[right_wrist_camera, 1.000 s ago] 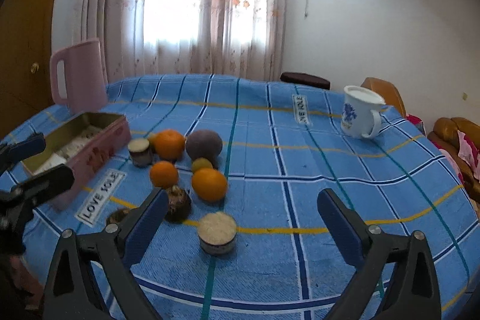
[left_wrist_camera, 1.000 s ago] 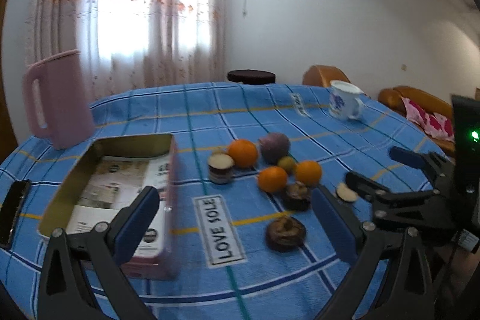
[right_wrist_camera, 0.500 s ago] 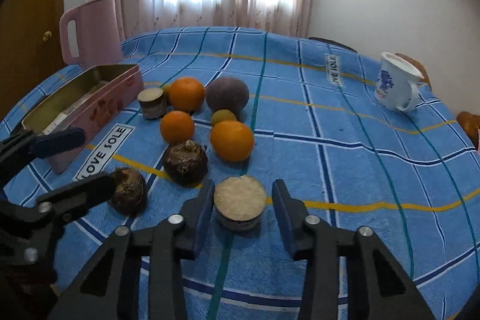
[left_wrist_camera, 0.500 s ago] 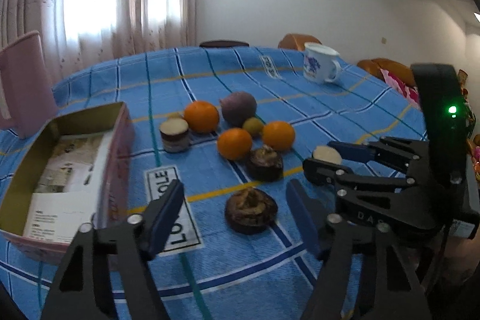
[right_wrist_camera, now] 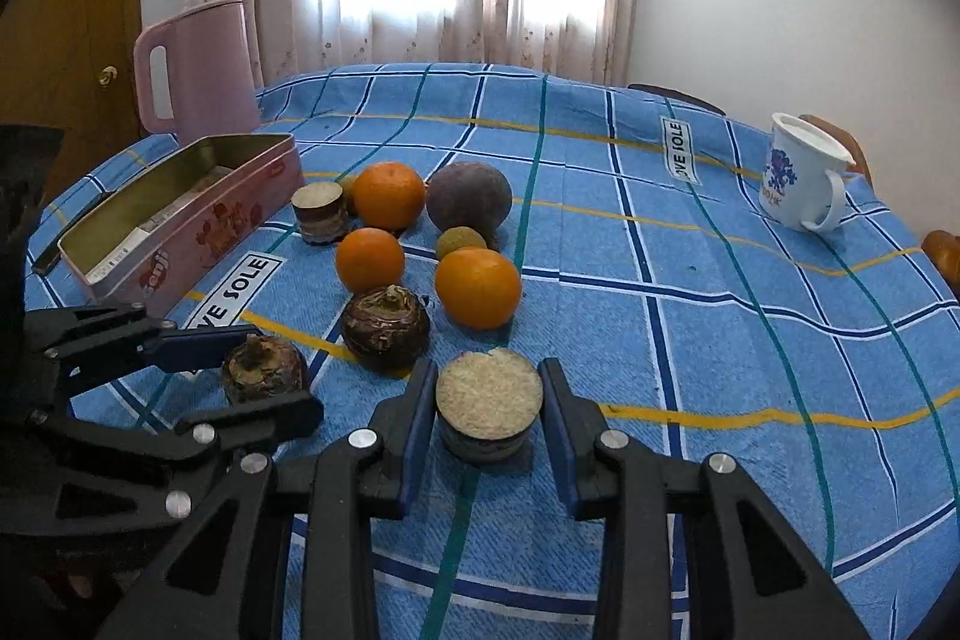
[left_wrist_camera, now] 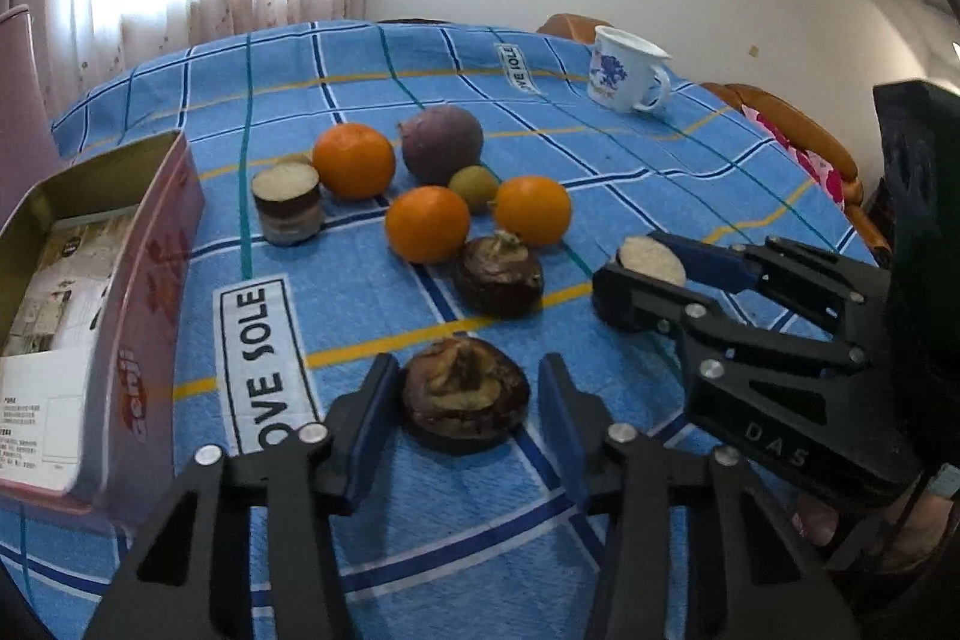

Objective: Organize fruits
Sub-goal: 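Carry the mangosteen with the left tool into the tin while the right tool drops the cake there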

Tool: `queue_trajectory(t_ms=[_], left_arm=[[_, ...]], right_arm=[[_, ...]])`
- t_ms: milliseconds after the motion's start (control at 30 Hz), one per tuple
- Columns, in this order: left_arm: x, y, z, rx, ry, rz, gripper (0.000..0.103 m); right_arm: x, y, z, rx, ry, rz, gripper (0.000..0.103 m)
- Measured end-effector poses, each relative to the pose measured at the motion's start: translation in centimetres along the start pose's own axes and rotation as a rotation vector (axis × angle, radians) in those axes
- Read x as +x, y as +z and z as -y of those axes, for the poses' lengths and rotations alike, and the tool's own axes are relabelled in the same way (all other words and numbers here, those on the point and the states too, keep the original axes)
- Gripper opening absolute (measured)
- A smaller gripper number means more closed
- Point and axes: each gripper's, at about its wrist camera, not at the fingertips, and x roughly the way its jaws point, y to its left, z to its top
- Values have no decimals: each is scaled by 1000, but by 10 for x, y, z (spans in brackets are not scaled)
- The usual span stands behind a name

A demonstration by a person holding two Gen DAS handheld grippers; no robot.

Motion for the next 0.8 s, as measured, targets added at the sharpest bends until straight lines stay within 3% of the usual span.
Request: queue_trajectory(t_ms=[333, 800], left_arm=[[-10, -3, 3, 29, -10, 57, 46], [-48, 5, -13, 45, 142, 236, 46]], right_arm=[[-10, -1, 1, 3, 22, 67, 36], [-31, 6, -18, -51, 30, 202, 35]])
